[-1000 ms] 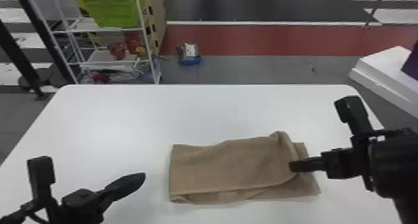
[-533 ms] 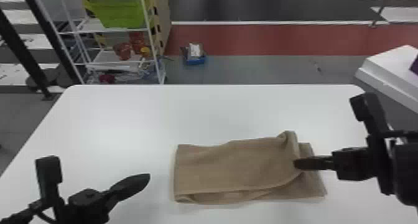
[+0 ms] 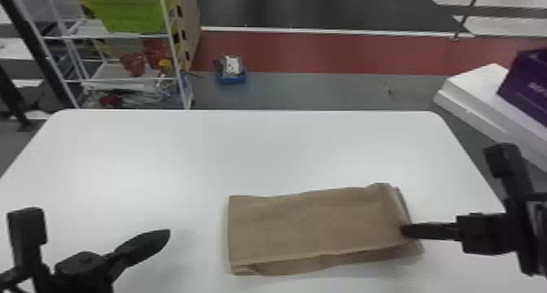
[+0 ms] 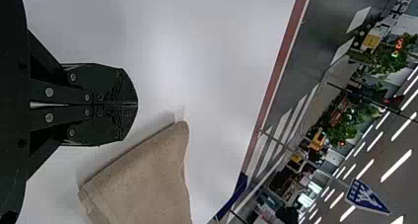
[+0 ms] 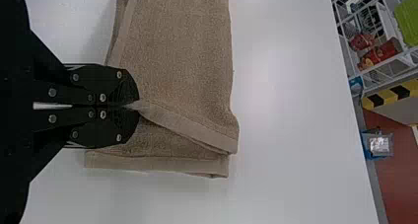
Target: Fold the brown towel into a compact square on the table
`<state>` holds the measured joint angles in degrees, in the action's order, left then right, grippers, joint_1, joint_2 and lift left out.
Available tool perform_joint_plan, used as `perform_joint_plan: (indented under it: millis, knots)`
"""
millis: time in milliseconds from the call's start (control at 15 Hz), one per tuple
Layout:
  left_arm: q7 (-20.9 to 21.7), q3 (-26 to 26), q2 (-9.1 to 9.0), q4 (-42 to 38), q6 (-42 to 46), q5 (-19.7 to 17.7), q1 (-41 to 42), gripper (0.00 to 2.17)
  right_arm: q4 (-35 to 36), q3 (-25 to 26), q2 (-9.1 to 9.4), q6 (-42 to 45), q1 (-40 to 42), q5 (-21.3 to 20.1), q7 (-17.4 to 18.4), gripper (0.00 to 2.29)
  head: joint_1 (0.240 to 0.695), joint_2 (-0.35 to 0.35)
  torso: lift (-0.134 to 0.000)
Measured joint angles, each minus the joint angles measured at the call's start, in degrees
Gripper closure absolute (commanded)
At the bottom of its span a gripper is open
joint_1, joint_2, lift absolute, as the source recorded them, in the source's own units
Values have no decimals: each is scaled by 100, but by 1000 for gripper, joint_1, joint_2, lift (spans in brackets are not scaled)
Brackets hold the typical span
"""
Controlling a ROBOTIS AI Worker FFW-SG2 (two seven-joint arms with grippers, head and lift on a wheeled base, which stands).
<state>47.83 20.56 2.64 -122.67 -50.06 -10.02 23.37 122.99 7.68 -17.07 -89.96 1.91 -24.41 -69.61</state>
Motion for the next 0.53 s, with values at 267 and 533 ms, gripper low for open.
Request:
perform_joint_plan:
  millis: [267, 533]
  knots:
    - [-3, -66, -9, -22, -13, 25, -6, 2138, -374, -336, 45, 0, 45, -483, 125, 1028, 695, -95, -124]
    - [42, 83, -10, -50, -18, -52, 27, 2138, -521, -761, 196, 1, -20, -1072, 345, 350, 695, -81, -124]
